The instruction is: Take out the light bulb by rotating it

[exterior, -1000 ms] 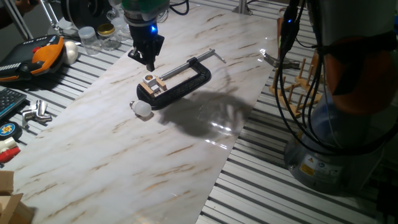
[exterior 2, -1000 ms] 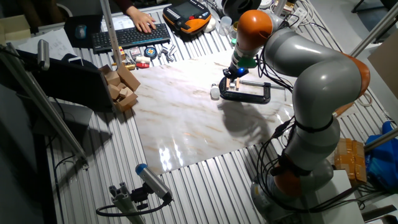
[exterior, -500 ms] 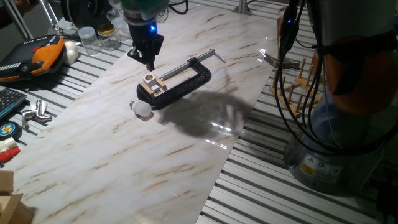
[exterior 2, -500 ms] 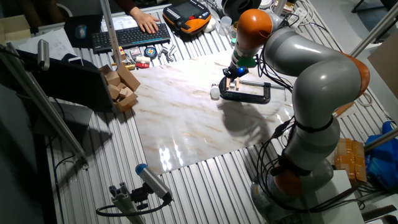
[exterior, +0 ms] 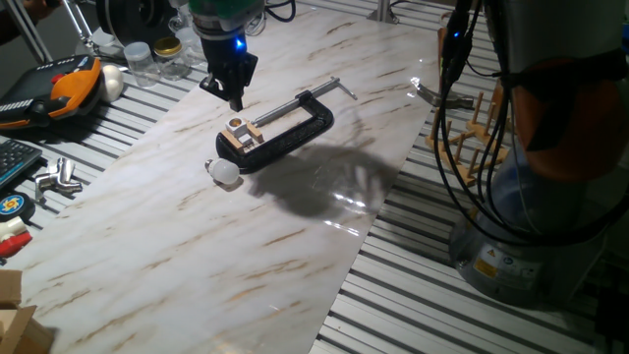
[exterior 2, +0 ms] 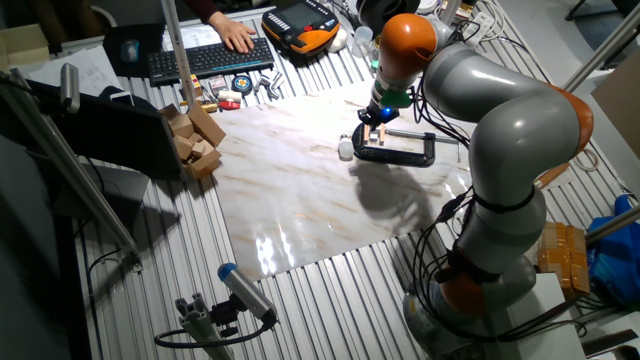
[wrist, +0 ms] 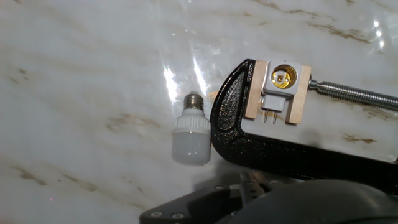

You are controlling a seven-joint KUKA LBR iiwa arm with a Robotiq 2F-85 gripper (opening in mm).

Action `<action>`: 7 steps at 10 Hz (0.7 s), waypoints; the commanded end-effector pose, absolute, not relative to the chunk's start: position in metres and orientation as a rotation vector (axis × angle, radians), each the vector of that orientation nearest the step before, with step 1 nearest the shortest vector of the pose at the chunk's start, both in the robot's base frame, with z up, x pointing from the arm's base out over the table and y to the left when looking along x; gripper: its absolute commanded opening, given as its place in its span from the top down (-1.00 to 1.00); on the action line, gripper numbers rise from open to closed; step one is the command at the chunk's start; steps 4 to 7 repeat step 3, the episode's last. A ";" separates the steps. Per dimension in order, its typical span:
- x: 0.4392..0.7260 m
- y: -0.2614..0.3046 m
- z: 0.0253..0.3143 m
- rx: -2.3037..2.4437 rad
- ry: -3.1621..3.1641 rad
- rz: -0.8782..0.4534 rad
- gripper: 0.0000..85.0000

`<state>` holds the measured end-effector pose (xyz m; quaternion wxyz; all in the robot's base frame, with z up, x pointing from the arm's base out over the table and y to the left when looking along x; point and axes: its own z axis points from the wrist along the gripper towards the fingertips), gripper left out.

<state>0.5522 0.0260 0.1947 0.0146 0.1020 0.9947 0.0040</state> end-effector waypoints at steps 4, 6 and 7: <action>0.553 0.028 0.196 0.369 3.078 0.006 1.00; 0.553 0.028 0.196 0.369 3.078 0.006 1.00; 0.553 0.028 0.196 0.369 3.078 0.006 1.00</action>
